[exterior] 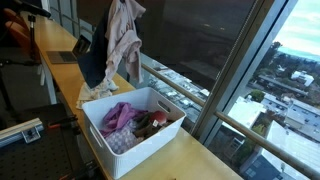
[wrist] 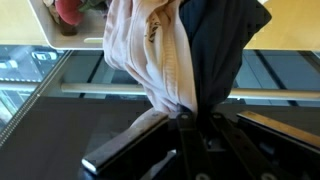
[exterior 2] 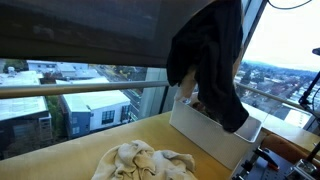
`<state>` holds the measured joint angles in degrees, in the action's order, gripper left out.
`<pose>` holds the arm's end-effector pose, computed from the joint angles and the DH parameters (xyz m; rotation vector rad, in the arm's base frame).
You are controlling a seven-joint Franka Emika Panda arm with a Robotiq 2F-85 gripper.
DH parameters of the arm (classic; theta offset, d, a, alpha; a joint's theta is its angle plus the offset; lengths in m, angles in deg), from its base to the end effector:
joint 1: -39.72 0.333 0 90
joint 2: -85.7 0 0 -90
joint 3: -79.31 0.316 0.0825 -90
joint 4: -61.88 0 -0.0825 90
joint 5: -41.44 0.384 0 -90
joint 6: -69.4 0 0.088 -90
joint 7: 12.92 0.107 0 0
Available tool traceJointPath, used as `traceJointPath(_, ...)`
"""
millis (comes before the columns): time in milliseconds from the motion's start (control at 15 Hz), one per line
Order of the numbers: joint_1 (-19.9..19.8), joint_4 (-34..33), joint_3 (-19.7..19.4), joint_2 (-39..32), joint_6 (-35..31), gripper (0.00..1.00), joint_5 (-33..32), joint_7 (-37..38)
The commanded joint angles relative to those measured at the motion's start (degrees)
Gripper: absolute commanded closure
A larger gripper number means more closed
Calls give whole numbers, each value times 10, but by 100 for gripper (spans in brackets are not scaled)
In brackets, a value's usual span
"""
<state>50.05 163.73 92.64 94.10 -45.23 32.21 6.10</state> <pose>0.5000 0.2186 0.6477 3.0263 0.1894 0.6284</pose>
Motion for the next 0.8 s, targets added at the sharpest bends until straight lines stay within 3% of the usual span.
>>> traceJointPath(0, 30, -127, 56, -65, 73, 97, -46, 38)
traceJointPath(267, 72, -181, 87, -139, 97, 97, -86, 70)
traceJointPath(733, 133, -197, 56, -238, 97, 97, -93, 71)
